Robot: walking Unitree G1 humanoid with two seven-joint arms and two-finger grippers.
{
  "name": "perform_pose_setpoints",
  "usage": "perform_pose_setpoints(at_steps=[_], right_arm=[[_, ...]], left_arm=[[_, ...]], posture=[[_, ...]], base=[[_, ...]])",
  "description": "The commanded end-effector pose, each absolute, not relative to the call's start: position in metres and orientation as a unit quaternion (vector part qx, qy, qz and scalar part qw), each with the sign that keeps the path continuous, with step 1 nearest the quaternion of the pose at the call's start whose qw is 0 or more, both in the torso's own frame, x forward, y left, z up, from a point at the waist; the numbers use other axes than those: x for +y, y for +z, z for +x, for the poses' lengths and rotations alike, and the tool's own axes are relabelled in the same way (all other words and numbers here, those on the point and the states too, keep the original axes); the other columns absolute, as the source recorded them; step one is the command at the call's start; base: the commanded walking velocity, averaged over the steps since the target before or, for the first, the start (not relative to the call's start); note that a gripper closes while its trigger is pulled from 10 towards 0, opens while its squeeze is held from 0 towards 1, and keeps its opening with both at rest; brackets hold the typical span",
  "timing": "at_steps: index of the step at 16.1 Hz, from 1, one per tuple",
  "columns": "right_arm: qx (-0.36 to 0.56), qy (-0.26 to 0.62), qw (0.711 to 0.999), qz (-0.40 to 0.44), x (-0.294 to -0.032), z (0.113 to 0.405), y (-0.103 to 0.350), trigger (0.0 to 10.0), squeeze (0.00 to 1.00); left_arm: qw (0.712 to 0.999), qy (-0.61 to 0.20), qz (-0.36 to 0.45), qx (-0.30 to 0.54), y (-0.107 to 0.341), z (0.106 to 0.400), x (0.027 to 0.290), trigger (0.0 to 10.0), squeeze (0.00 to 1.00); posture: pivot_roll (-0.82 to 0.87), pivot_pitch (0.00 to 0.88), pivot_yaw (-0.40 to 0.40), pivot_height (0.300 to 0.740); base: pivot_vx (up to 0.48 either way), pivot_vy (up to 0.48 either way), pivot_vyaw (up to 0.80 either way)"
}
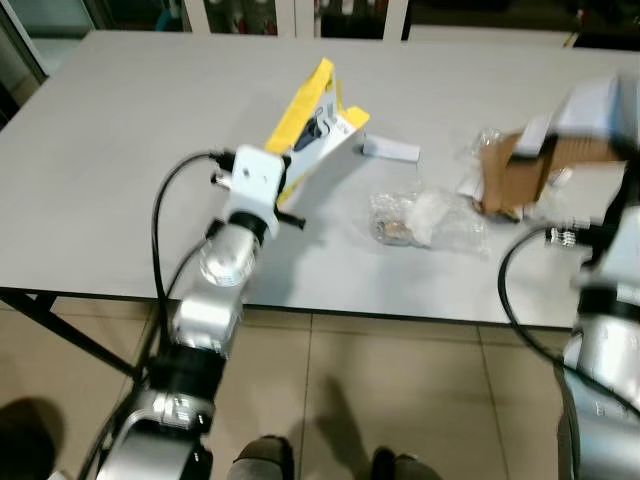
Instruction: Picking trash to rubbish bin
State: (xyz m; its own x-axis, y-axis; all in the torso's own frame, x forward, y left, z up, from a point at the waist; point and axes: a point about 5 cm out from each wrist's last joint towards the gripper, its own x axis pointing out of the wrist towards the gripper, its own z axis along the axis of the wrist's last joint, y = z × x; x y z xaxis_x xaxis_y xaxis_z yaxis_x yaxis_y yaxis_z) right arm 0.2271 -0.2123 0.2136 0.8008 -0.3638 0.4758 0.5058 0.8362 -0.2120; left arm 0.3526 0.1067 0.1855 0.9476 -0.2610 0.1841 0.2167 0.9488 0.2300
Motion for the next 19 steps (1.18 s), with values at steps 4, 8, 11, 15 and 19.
perform_pose_setpoints(at_steps=[4, 8, 11, 15, 19], right_arm=[[-0.207, -0.215, 0.94, -0.167, -0.208, 0.225, 0.221, 10.0, 0.0], [-0.195, -0.204, 0.943, -0.179, -0.207, 0.225, 0.221, 10.0, 0.0], [-0.19, -0.202, 0.944, -0.18, -0.206, 0.225, 0.221, 10.0, 0.0], [-0.187, -0.197, 0.946, -0.178, -0.205, 0.227, 0.222, 10.0, 0.0], [-0.186, -0.195, 0.947, -0.175, -0.206, 0.228, 0.222, 10.0, 0.0]], left_arm=[[0.98, -0.123, 0.102, -0.122, 0.186, 0.347, 0.094, 10.0, 0.0], [0.98, -0.125, 0.094, -0.12, 0.183, 0.347, 0.087, 10.0, 0.0], [0.981, -0.127, 0.092, -0.118, 0.182, 0.348, 0.084, 10.0, 0.0], [0.981, -0.126, 0.092, -0.119, 0.182, 0.348, 0.082, 10.0, 0.0], [0.981, -0.11, 0.105, -0.125, 0.183, 0.349, 0.084, 10.0, 0.0]], posture=[[0.16, 0.102, -0.035, 0.74], [0.14, 0.086, -0.044, 0.74], [0.13, 0.083, -0.04, 0.74], [0.13, 0.083, -0.044, 0.74], [0.13, 0.083, -0.047, 0.74]], base=[[0.0, 0.0, 0.0], [0.0, 0.0, 0.74], [0.0, 0.0, 0.8], [0.0, 0.0, 0.8], [0.0, 0.0, 0.8]])
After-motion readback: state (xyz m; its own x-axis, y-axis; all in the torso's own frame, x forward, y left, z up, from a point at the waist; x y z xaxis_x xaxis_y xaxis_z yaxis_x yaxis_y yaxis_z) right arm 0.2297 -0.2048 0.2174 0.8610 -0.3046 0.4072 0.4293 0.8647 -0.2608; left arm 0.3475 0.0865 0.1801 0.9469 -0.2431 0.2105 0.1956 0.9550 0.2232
